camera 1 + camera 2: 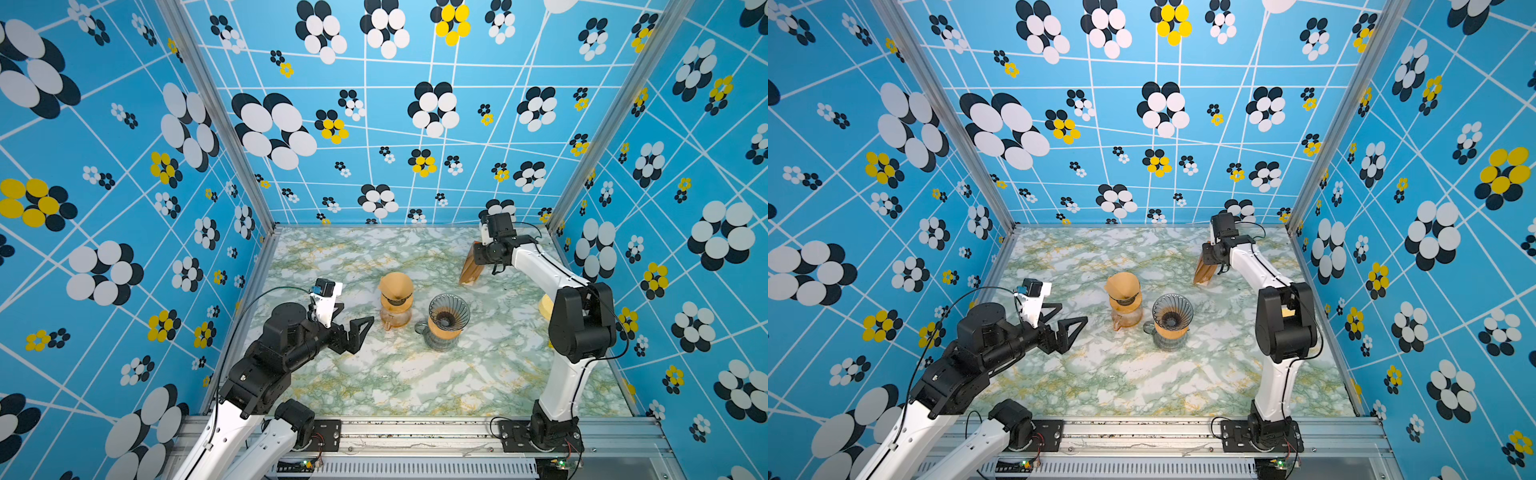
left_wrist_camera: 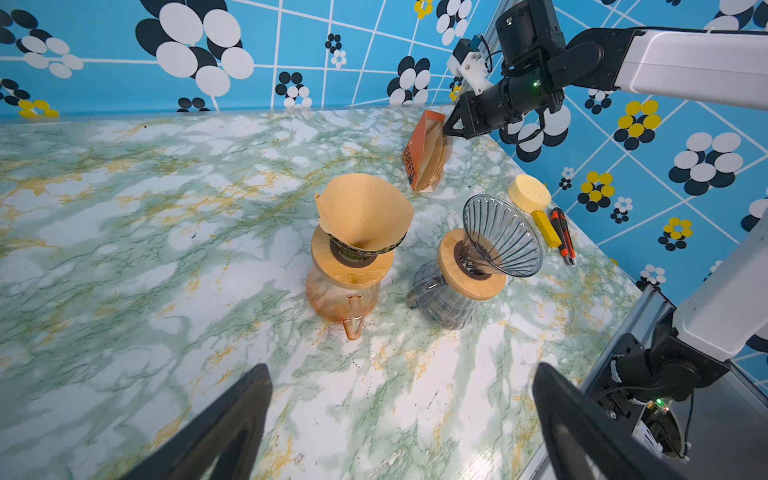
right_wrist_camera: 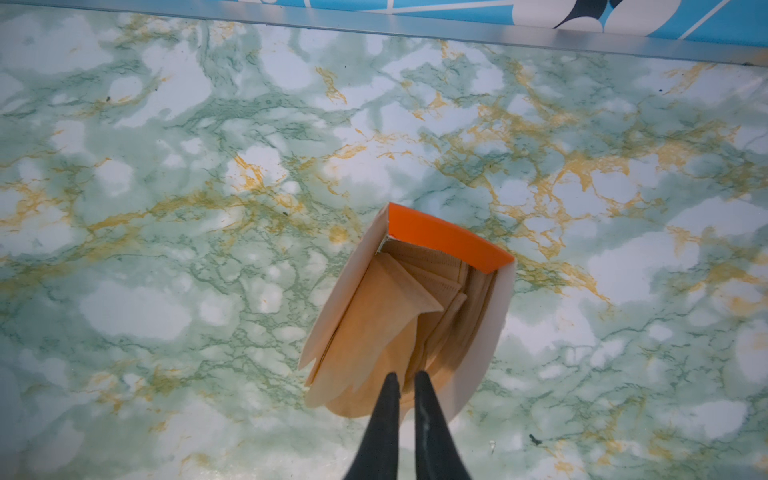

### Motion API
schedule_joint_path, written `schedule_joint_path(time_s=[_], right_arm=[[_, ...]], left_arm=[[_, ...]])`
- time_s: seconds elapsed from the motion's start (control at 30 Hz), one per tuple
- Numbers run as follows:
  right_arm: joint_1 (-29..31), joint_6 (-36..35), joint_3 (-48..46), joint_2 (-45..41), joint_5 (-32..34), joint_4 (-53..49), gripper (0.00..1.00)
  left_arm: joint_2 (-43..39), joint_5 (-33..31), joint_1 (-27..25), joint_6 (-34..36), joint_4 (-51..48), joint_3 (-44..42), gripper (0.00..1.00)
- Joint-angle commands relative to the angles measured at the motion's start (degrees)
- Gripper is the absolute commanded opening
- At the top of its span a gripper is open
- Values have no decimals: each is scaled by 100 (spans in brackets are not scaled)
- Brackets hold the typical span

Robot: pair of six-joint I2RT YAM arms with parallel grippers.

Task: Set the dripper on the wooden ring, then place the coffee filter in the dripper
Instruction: 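Lower the right gripper into the filter pack and pinch one paper filter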

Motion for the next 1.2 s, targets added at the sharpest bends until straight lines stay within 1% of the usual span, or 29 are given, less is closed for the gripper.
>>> schedule_joint_path(time_s=[0.0,0.37,0.63,0.83,1.17], right_arm=[[27,6,293,138,-119,-177,12],[31,33,442,314,-155,-217,12],[32,141,273,201,74,-51,12],[31,80,324,269,-75,-136,13],[35,169,326,424,-124,-86,13]], left_arm=[[3,106,71,-66,90,-71,99],[13,151,136,-76,91,-79,99],[21,178,163,-90,89,-79,99],[30,202,176,-95,93,-79,99],[28,211,189,-116,108,-89,99]])
